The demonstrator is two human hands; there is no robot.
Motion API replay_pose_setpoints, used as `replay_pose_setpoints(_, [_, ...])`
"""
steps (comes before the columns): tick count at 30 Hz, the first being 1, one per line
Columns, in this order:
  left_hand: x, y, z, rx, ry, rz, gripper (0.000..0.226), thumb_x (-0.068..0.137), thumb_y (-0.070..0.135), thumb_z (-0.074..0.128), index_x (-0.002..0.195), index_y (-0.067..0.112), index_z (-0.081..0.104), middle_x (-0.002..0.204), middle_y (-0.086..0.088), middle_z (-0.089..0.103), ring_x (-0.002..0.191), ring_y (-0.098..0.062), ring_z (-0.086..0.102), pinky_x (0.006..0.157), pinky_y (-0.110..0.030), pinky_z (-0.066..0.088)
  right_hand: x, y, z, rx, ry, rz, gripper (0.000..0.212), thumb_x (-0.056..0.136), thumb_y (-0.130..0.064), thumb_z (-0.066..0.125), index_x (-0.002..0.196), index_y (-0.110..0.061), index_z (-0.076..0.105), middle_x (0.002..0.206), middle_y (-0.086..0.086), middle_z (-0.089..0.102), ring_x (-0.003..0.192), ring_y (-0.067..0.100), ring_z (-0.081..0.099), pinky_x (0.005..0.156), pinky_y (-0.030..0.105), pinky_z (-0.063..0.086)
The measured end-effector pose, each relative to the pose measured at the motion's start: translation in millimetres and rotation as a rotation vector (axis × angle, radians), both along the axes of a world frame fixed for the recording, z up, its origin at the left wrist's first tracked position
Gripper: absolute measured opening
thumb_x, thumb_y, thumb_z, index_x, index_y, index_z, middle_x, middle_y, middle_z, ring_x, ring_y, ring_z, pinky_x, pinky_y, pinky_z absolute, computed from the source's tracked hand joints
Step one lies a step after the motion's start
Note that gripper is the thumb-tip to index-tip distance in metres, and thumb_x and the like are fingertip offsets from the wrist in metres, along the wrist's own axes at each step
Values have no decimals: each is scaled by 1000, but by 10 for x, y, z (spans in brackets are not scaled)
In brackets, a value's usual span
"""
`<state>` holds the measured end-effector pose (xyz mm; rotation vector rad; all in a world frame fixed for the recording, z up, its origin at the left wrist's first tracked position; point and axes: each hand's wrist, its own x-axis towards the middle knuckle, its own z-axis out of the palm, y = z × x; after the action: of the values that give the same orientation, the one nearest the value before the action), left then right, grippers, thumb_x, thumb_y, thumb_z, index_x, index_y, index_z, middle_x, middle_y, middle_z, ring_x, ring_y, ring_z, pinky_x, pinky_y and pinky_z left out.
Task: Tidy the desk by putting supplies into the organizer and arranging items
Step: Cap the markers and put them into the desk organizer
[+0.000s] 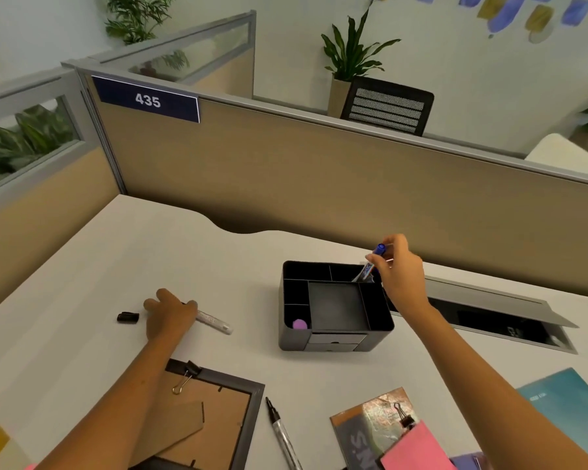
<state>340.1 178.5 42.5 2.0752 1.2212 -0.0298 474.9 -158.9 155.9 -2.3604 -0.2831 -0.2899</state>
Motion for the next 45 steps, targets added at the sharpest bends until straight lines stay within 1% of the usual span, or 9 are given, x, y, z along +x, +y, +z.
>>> replay_pose_setpoints(5, [-31,47,1,69,-18,-93,25,86,22,57,98,2,48,99,-18,57,71,-28,53,53,-31,38,7,-84,-222,-268,-102,27,11,88,-21,61,86,-10,65,89,6,66,94,24,49,73,26,38])
replay_pose_setpoints(11, [-128,-73,83,99,-133,-143,23,91,18,51,106,1,55,88,-14,60,74,-26,53,59,-30,38,-34,-94,-260,-366,-199,-90,14,85,-12,64,92,-1,69,99,13,63,96,30,48,78,33,44])
replay_pose_setpoints(14, [-144,-186,211,91,-327,-159,28,92,12,49,118,3,56,104,-18,62,86,-28,56,71,-33,43,-99,-64,-229,-285,-178,-144,17,86,-12,63,98,-2,67,106,14,59,100,29,47,79,30,44])
replay_pose_setpoints(19, [-123,-581,700,75,-709,-320,35,95,15,49,130,13,51,118,-11,59,104,-24,59,83,-31,50,-500,144,-26,49,-109,5,14,87,-11,61,99,-8,66,98,5,64,87,14,58,72,1,37])
replay_pose_setpoints(22, [-151,-942,1050,-33,-811,-481,43,94,20,52,136,22,45,113,1,62,98,-11,63,83,-21,53,-824,353,114,129,149,219,28,86,-20,64,113,-13,63,102,-2,68,89,4,61,82,8,47])
replay_pose_setpoints(26, [-265,-1398,1383,-198,-854,-592,53,90,20,59,138,28,39,99,16,62,85,5,63,68,-5,48,-1106,505,299,171,270,436,51,85,-24,64,133,-19,47,110,-9,63,96,1,62,86,11,48])
replay_pose_setpoints(35, [-359,-1613,1487,-565,-815,-524,56,83,35,61,132,37,34,87,15,71,88,-3,67,64,-7,49,-1278,249,697,430,458,430,25,83,-24,65,108,-25,62,102,-4,69,90,7,66,69,21,53])
replay_pose_setpoints(41, [-370,-1589,1407,-567,-753,-556,38,86,40,55,122,34,46,95,9,71,86,-9,69,68,-15,53,-1133,185,823,496,411,422,9,86,-11,62,94,-9,66,78,-4,66,65,2,60,60,18,49])
replay_pose_setpoints(45, [-455,-1389,1020,-262,-626,-615,27,95,32,50,121,32,51,100,12,69,96,-2,62,81,-12,45,-825,121,837,523,179,232,8,86,-5,60,90,-11,64,79,5,67,65,13,61,57,24,53])
